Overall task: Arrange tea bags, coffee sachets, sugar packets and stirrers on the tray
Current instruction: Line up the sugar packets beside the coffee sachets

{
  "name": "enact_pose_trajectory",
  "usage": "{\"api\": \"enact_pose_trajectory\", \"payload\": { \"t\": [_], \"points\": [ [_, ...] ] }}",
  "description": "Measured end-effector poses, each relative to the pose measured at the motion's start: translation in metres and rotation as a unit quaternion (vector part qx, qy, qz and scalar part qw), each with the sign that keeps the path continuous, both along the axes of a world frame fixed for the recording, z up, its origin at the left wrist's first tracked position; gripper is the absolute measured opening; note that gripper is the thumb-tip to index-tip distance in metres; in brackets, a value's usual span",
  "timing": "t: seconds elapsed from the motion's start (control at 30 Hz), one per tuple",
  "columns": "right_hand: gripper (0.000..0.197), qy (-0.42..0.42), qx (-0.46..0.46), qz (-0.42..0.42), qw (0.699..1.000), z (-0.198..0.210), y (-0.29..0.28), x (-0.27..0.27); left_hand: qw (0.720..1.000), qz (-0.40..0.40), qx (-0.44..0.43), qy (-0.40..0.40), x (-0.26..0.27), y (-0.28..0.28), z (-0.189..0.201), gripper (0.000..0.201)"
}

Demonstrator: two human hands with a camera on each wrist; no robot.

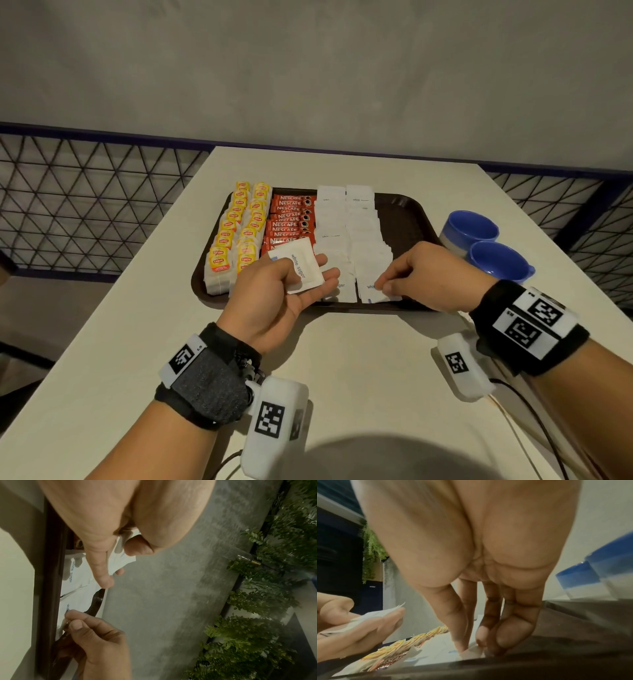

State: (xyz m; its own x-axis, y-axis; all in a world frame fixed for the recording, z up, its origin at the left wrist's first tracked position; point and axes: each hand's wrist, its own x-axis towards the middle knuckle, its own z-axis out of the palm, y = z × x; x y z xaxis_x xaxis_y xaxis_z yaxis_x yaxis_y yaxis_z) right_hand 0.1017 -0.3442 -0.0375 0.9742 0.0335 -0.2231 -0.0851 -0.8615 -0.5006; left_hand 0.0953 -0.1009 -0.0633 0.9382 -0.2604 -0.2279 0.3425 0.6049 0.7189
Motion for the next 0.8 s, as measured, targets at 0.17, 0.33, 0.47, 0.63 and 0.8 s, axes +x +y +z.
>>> {"api": "enact_pose_trajectory", "payload": {
  "t": [0.17, 0.33, 0.47, 0.63, 0.8],
  "points": [
    [0.011, -0.06, 0.035, -0.011, 0.998, 0.011, 0.012, -0.007, 0.999, -0.048, 0.015, -0.02, 0.001, 0.0, -0.004, 0.053],
    [0.011, -0.124, 0.181, 0.002, 0.976, 0.033, 0.038, -0.023, 0.99, -0.125, 0.014, -0.064, -0.005, -0.002, -0.003, 0.049],
    [0.023, -0.123, 0.185, -0.001, 0.975, 0.032, 0.051, -0.027, 0.982, -0.152, 0.039, -0.109, -0.011, -0.005, -0.002, 0.049],
    [0.02, -0.111, 0.22, -0.008, 0.969, 0.032, 0.051, -0.033, 0.979, -0.142, 0.074, -0.126, -0.015, -0.006, 0.002, 0.041],
    [0.019, -0.085, 0.346, -0.05, 0.933, 0.038, 0.041, -0.033, 0.989, -0.074, 0.082, -0.095, -0.011, -0.004, 0.003, 0.029]
  ]
}}
